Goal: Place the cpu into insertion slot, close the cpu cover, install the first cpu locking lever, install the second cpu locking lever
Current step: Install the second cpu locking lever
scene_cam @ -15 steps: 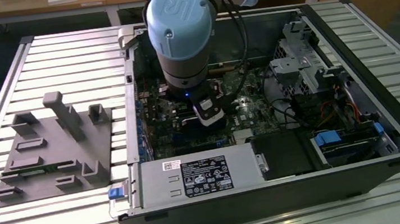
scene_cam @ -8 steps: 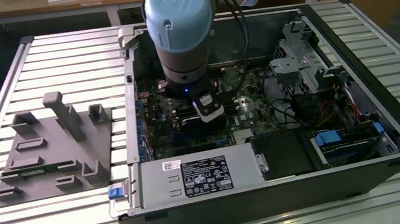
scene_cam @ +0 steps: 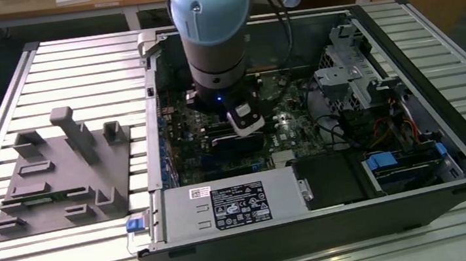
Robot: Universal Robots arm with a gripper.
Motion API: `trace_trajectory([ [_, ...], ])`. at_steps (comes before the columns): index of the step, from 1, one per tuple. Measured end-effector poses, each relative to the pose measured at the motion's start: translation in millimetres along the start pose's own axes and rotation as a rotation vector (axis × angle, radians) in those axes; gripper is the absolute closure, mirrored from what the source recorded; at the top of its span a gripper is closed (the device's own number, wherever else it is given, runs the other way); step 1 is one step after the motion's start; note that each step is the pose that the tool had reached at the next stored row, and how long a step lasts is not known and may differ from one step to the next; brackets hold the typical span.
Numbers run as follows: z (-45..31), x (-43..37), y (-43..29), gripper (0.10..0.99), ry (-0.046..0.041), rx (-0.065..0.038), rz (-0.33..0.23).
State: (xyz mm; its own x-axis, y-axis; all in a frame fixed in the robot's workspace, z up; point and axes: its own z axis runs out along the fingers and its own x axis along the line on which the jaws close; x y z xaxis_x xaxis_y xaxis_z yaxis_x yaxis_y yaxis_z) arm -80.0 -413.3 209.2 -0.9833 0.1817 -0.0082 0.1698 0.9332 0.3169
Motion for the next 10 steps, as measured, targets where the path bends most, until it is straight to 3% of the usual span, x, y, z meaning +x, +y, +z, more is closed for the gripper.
trace_trajectory([
  [7, 1.8, -14.9, 4.8, 0.98, 0.0001, 0.002, 0.004],
  [10, 3.4, -18.8, 9.7, 0.98, -0.0004, 0.008, 0.003],
])
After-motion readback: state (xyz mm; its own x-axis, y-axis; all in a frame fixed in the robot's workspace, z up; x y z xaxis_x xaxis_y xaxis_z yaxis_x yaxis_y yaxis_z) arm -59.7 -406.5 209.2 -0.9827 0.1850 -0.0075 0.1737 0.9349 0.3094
